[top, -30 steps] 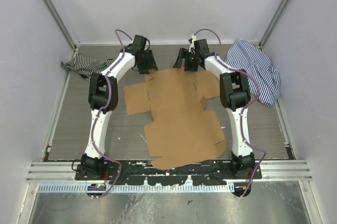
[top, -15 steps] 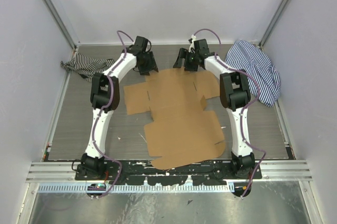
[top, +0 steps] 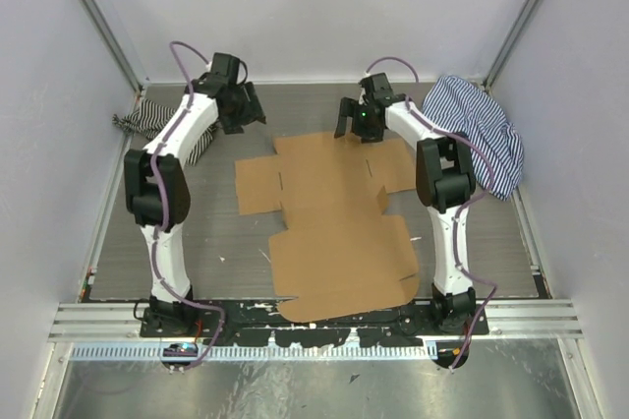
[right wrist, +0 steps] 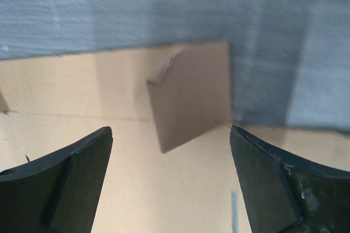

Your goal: Fold the paper box

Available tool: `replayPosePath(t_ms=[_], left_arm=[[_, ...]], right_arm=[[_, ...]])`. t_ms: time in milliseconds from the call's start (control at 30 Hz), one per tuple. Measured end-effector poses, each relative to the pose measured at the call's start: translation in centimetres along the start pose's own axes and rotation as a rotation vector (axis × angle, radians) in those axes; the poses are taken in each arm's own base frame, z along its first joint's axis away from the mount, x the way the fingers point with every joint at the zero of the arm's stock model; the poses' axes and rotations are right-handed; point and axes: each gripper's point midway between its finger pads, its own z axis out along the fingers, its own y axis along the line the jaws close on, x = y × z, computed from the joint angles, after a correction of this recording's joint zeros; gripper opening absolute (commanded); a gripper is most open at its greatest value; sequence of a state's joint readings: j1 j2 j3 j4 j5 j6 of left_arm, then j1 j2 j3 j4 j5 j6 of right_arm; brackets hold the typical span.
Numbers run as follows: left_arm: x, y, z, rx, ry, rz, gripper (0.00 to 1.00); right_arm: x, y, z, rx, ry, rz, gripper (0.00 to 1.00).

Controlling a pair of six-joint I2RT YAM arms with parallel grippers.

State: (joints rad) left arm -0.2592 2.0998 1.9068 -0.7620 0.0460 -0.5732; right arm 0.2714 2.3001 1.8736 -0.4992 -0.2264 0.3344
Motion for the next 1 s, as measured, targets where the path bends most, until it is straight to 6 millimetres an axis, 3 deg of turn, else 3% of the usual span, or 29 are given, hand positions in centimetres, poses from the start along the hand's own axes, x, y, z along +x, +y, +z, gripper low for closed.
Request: replayPosePath(t_ms=[167, 333, 467, 600, 767, 1000], left_arm=[[2.6, 2.6, -3.0, -0.029, 0.01, -0.013, 0.79], [8.1, 6.0, -3.0, -0.077, 0.088, -0.025, 0.84], [11.6, 8.6, -2.9, -0.105, 0.135, -0.052, 0.85], [12.8, 10.2, -3.0, -0.119, 0.136, -0.088, 0.87], [12.8, 10.9, -2.8, -0.113, 0.094, -0.132, 0.95], [12.7, 10.1, -1.6, -0.043, 0.057, -0.192, 1.0]], right_arm=[[2.0, -3.2, -3.8, 0.124, 0.042, 0.046, 1.0], [4.3, -6.2, -9.4, 0.252, 0.011, 0.093, 1.0], [5.9, -8.5, -12.3, 0.326, -0.027, 0.143, 1.0], [7.8, -11.7, -12.9, 0.374, -0.022, 0.217, 1.0], [8.9, -15.2, -13.3, 0.422, -0.015, 0.292, 1.0], [8.0, -15.4, -12.7, 0.397, -0.046, 0.287, 1.0]])
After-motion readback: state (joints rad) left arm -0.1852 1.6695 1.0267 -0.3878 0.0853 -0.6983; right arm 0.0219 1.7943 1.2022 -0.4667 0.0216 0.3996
